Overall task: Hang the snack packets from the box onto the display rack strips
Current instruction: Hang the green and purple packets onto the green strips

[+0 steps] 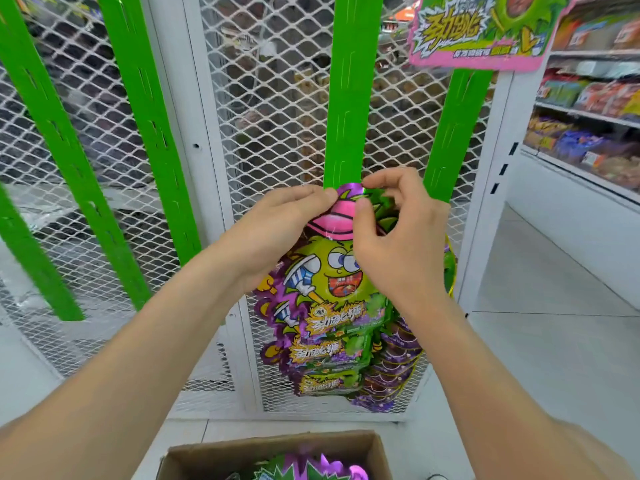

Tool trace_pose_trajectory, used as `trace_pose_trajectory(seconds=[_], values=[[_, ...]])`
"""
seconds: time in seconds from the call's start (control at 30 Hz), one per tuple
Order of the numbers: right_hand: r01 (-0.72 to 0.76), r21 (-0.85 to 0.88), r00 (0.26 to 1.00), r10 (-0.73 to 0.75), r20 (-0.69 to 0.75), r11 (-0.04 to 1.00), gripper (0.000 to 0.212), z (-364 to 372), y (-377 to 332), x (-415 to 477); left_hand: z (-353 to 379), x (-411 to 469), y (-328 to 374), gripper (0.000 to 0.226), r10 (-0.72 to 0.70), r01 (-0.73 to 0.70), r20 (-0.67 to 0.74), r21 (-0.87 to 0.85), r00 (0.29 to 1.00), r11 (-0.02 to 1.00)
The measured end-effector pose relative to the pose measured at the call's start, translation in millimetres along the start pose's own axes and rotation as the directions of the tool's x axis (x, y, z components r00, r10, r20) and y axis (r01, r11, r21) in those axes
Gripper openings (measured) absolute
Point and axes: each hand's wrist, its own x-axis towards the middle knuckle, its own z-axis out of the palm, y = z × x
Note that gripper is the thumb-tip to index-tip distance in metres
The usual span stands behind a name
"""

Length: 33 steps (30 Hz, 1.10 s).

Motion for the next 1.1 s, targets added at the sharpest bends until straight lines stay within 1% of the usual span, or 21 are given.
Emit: trace_pose_trajectory(seconds=[0.07, 0.13, 0.23, 0.33, 0.4, 0.43, 0.47, 0.5, 0.57, 0.67, 0.73, 0.9, 0.97, 1.03, 1.1], values=[[0.042, -0.007, 0.999, -0.042, -0.026, 0.999, 0.019, 0, -3, -1, -2, 0, -2, 0.022, 0.02, -0.02, -0.008, 0.014, 1.0, 1.0], [0.073, -0.049, 0.995, -0.076, -0.057, 0.996, 0.02, 0, -7, -2, -3, -1, -1, 0.021, 0.019, -0.019, 0.007, 0.03, 1.0, 0.999], [0.091, -0.083, 0.992, -0.098, -0.081, 0.992, 0.02, 3, -9, -5, -3, -1, 1, 0.024, -0.016, 0.016, 0.014, 0.044, 1.0, 0.999], [0.104, -0.111, 0.994, -0.108, -0.024, 0.988, 0.021, 7, -2, -14, -2, -3, -2, 0.025, 0.017, -0.018, 0.013, 0.07, 1.0, 0.997], [0.106, -0.123, 0.994, -0.103, 0.032, 0.987, 0.02, 9, 4, -23, -3, -6, -2, 0.034, 0.017, -0.014, -0.026, 0.116, 1.0, 0.993], [0.104, -0.125, 0.993, -0.097, 0.06, 0.987, 0.02, 10, 6, -28, -4, -6, -2, 0.032, 0.033, -0.027, -0.04, 0.14, 0.999, 0.99], [0.098, -0.122, 0.993, -0.089, 0.082, 0.988, 0.021, 10, 8, -32, -5, -7, 1, 0.03, 0.054, -0.05, -0.023, 0.151, 0.998, 0.987], [0.09, -0.115, 0.992, -0.08, 0.094, 0.989, 0.022, 9, 9, -36, -7, -9, 2, 0.032, 0.065, -0.064, -0.003, 0.151, 0.998, 0.986], [0.078, -0.09, 0.995, -0.071, 0.077, 0.993, 0.024, 6, 8, -38, -8, -10, 1, 0.035, 0.085, -0.084, -0.003, 0.149, 0.996, 0.985], [0.086, -0.044, 0.996, -0.086, -0.015, 0.995, 0.027, -2, 5, -36, -9, -11, 1, 0.029, 0.1, -0.092, -0.045, 0.154, 0.994, 0.984], [0.104, -0.018, 0.992, -0.105, -0.068, 0.994, 0.026, -8, 3, -34, -11, -10, 2, 0.027, 0.062, -0.051, -0.071, 0.141, 0.996, 0.989], [0.165, 0.002, 0.978, -0.163, -0.127, 0.986, 0.029, -15, -3, -25, -13, -10, 7, 0.039, -0.023, 0.024, -0.01, 0.073, 1.0, 0.997], [0.167, 0.009, 0.979, -0.165, -0.121, 0.986, 0.031, -14, -6, -22, -14, -12, 9, 0.045, -0.081, 0.08, 0.015, 0.046, 0.997, 0.996], [0.171, -0.022, 0.98, -0.173, -0.098, 0.985, 0.028, -12, -7, -20, -14, -14, 13, 0.049, -0.15, 0.15, 0.022, 0.017, 0.988, 0.989], [0.166, -0.039, 0.983, -0.169, -0.067, 0.985, 0.024, -10, -6, -19, -15, -15, 18, 0.053, -0.187, 0.187, 0.017, 0.004, 0.982, 0.982]])
